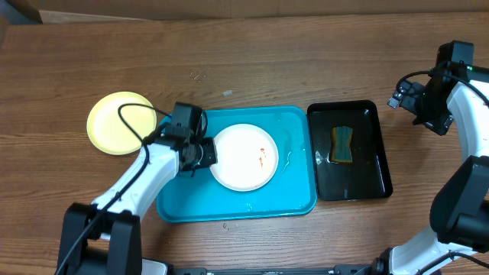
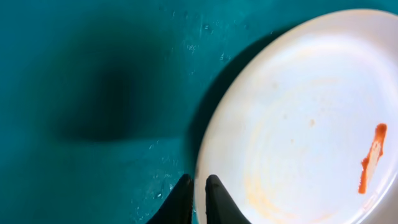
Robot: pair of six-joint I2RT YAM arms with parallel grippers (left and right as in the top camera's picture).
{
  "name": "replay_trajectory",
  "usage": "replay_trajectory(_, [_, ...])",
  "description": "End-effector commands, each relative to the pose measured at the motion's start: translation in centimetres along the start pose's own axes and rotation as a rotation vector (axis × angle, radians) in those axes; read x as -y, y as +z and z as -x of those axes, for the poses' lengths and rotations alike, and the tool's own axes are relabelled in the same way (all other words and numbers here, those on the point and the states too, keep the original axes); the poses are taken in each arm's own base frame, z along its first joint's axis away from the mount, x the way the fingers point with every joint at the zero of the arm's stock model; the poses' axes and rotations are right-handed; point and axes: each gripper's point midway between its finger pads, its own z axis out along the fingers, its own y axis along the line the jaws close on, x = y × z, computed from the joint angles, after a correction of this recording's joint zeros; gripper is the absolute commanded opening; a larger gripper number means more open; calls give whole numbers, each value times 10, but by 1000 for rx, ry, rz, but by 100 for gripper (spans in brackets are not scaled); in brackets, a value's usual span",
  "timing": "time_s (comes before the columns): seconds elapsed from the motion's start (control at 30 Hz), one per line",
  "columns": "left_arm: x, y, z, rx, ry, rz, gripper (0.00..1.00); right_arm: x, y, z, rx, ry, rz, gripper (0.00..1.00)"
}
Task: Clean dirty plates on tray and stack at the side
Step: 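Grasp the white plate rim and slide it to the tray center, then lower the right gripper into the black tray and grasp the sponge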
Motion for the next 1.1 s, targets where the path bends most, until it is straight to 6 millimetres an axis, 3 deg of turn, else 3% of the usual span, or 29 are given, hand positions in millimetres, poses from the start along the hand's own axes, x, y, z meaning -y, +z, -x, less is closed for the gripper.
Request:
replay_trajectory(0.0, [6,-4,19,28,48,15,15,-2,-12,9,43,6,14,100])
replay_trajectory(0.07, [8,-5,21,31,58,14,20,-2,-12,9,43,6,14,100])
replay_trajectory(0.13, [7,-5,21,29,87,16,33,-3,-12,9,43,6,15,100])
replay_trajectory(0.23, [5,-5,21,31,120,29,41,-2,-12,9,43,6,14,100])
replay_trajectory(0.47, [2,4,16,-2,133,43,42,-2,-12,9,43,6,14,100])
replay_trajectory(0.77, [6,30,8,-47,155,52,25,-2,-12,9,43,6,14,100])
replay_trajectory(0.97, [9,32,14,-22,150,41,9,-2,-12,9,43,6,14,100])
replay_trajectory(1.07, [8,32,16,-14,88,41,7,-2,-12,9,43,6,14,100])
